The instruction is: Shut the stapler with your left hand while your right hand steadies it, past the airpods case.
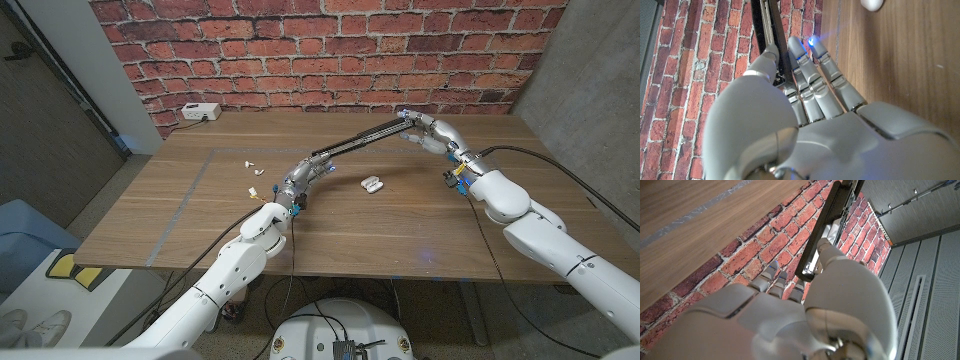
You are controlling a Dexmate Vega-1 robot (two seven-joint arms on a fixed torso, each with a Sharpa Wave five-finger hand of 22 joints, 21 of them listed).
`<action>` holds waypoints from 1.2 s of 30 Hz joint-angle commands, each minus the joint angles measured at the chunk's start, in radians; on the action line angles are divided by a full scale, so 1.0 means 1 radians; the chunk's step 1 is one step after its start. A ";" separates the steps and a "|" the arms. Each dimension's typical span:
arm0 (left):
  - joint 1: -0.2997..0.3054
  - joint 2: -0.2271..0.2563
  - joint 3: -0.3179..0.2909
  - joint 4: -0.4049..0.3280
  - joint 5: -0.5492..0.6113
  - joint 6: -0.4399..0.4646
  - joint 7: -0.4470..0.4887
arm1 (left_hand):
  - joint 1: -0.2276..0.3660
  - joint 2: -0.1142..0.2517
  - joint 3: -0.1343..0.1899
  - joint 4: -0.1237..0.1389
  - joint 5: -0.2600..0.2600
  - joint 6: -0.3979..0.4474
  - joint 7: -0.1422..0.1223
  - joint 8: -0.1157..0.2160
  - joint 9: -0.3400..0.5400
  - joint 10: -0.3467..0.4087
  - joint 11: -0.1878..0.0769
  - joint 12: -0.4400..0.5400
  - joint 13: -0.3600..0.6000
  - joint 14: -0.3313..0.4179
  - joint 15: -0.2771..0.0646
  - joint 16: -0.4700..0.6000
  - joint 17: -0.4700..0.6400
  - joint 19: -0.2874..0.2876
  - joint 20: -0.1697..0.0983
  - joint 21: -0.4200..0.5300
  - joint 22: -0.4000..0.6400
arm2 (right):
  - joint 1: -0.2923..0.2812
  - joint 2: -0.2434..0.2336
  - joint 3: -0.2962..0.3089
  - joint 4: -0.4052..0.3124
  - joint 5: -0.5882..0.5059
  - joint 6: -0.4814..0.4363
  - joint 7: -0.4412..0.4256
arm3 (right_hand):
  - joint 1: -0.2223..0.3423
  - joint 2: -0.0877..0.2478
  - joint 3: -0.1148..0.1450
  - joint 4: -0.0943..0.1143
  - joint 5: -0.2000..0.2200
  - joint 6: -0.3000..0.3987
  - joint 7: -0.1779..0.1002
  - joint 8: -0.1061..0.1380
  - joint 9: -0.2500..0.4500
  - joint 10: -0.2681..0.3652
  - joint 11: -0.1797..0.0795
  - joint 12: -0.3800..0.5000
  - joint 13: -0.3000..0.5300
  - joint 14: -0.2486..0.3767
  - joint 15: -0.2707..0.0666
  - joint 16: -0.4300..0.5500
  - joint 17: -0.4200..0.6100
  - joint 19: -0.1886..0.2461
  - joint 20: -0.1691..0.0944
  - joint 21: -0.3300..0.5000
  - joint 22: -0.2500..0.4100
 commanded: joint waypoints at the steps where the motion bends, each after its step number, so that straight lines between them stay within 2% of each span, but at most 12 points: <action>1: 0.006 0.003 0.006 -0.011 -0.008 0.004 -0.006 | 0.036 0.040 0.043 0.044 0.004 0.020 -0.010 0.007 0.003 0.099 -0.088 0.003 0.006 0.005 0.000 0.003 0.003 -0.004 -0.020 0.008 0.001 | -0.013 0.003 0.005 -0.005 0.009 0.007 0.001 | 0.015 0.001 0.009 0.004 -0.001 0.071 0.001 0.020 0.006 0.055 -0.004 0.021 0.008 0.021 -0.116 0.015 0.006 0.013 -0.007 0.008 0.002; 3: 0.007 0.003 0.007 -0.012 -0.007 0.002 -0.007 | 0.035 0.041 0.043 0.044 0.004 0.020 -0.010 0.006 0.003 0.098 -0.088 0.003 0.006 0.005 0.000 0.003 0.003 -0.005 -0.020 0.009 0.001 | -0.016 0.004 0.007 -0.005 0.013 0.009 0.001 | 0.016 -0.002 0.006 0.011 -0.003 0.116 0.000 0.028 0.006 0.098 -0.019 0.035 0.014 0.039 -0.123 0.029 0.009 0.022 -0.012 0.011 0.002; 5: 0.008 0.003 0.009 -0.012 -0.006 0.001 -0.008 | 0.035 0.040 0.043 0.044 0.004 0.019 -0.009 0.005 0.003 0.097 -0.088 0.002 0.007 0.005 0.000 0.004 0.003 -0.005 -0.020 0.009 0.001 | -0.018 0.002 0.008 -0.007 0.011 0.005 -0.001 | 0.014 -0.003 0.003 0.015 -0.004 0.137 0.000 0.028 0.005 0.143 -0.019 0.050 0.019 0.049 -0.127 0.038 0.011 0.029 -0.013 0.012 0.002; 10: 0.008 0.002 0.011 -0.012 -0.008 0.000 -0.009 | 0.034 0.040 0.043 0.044 0.004 0.020 -0.009 0.004 0.002 0.099 -0.088 0.001 0.007 0.003 0.001 0.003 0.003 -0.006 -0.020 0.012 0.001 | -0.019 0.007 0.009 0.000 0.019 0.016 0.003 | 0.010 -0.002 -0.003 0.023 -0.006 0.162 0.000 0.025 0.003 0.193 -0.026 0.066 0.028 0.076 -0.141 0.057 0.015 0.046 -0.018 0.016 0.003; 16: 0.011 0.003 0.012 -0.016 -0.008 0.002 -0.004 | 0.034 0.040 0.044 0.044 0.005 0.021 -0.009 0.003 0.002 0.099 -0.088 0.001 0.009 0.004 0.000 0.003 0.004 -0.007 -0.021 0.015 0.001 | -0.021 0.010 0.009 0.003 0.019 0.019 0.002 | 0.005 -0.003 -0.011 0.028 -0.007 0.241 0.000 0.041 0.004 0.241 -0.036 0.080 0.041 0.090 -0.152 0.075 0.020 0.054 -0.019 0.016 0.004; 22: 0.011 0.002 0.013 -0.015 -0.008 0.000 -0.006 | 0.033 0.039 0.044 0.043 0.005 0.020 -0.011 0.001 0.001 0.099 -0.090 0.000 0.010 0.003 -0.001 0.003 0.004 -0.009 -0.021 0.017 0.000 | -0.024 0.016 0.010 0.007 0.019 0.023 -0.005 | -0.001 0.001 -0.019 0.034 -0.006 0.281 0.000 0.040 0.002 0.297 -0.037 0.096 0.058 0.122 -0.165 0.103 0.029 0.075 -0.019 0.022 0.005; 28: 0.007 -0.002 0.016 -0.007 -0.012 0.002 -0.010 | 0.032 0.040 0.045 0.044 0.005 0.020 -0.012 0.000 0.001 0.098 -0.090 -0.002 0.010 0.001 0.000 0.002 0.003 -0.011 -0.021 0.020 0.000 | -0.027 0.026 0.012 0.008 0.015 0.024 -0.021 | 0.004 0.012 -0.016 0.046 -0.002 0.350 0.002 0.044 0.002 0.377 -0.033 0.124 0.098 0.153 -0.180 0.154 0.060 0.102 -0.018 0.031 0.010; 35: -0.001 -0.002 0.019 0.001 -0.009 0.004 -0.014 | 0.032 0.040 0.046 0.044 0.005 0.018 -0.013 -0.003 0.000 0.098 -0.090 -0.002 0.013 0.000 0.000 0.002 0.004 -0.013 -0.021 0.023 0.000 | -0.023 0.031 0.009 0.015 0.014 0.022 -0.023 | 0.016 0.013 -0.010 0.050 -0.001 0.388 0.005 0.040 0.007 0.458 -0.030 0.166 0.138 0.190 -0.188 0.201 0.090 0.126 -0.020 0.040 0.013; 36: -0.002 -0.002 0.021 0.001 -0.007 0.006 -0.012 | 0.032 0.040 0.046 0.044 0.005 0.017 -0.015 -0.003 0.000 0.098 -0.090 -0.002 0.013 -0.001 -0.001 0.002 0.004 -0.013 -0.021 0.023 0.000 | -0.022 0.034 0.009 0.019 0.018 0.024 -0.022 | 0.021 0.013 -0.010 0.050 -0.001 0.392 0.006 0.032 0.009 0.513 -0.029 0.202 0.157 0.205 -0.188 0.211 0.099 0.128 -0.021 0.041 0.014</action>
